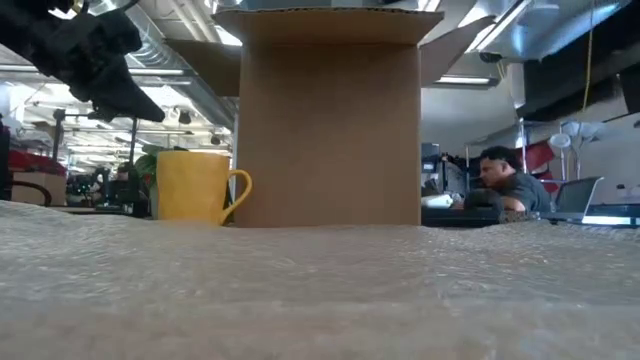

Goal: Wrap mug
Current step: Wrap the orange mug with the bubble wrap

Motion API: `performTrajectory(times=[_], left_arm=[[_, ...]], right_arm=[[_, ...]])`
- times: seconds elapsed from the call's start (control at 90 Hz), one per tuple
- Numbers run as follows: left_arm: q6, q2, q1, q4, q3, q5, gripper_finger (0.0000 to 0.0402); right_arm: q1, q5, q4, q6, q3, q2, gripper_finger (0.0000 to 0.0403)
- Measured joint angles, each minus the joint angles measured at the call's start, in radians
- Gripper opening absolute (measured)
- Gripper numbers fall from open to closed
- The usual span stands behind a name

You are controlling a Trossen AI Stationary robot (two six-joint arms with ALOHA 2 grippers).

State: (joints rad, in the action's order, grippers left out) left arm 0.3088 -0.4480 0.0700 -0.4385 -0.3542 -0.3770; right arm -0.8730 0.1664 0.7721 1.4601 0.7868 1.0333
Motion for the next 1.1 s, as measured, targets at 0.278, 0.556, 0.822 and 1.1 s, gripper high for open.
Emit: performTrajectory(times=[0.278,0.556,0.822,1.1], left_arm=[[0.011,0.0,0.003,-0.01,0.0,0.006,0.0],[0.025,0.0,0.003,-0.019,0.001,0.007,0.0],[0.028,0.0,0.003,-0.021,0.001,0.007,0.0],[0.044,0.0,0.003,-0.021,0.001,0.007,0.0]], right_arm=[[0.0,-0.15,0.103,0.115,0.0,0.036,0.0125],[0.0,-0.186,0.128,0.122,0.0,0.091,0.0127],[0.0,-0.186,0.081,0.118,-0.001,0.153,0.0127],[0.0,-0.193,0.067,0.11,-0.001,0.231,0.0067]])
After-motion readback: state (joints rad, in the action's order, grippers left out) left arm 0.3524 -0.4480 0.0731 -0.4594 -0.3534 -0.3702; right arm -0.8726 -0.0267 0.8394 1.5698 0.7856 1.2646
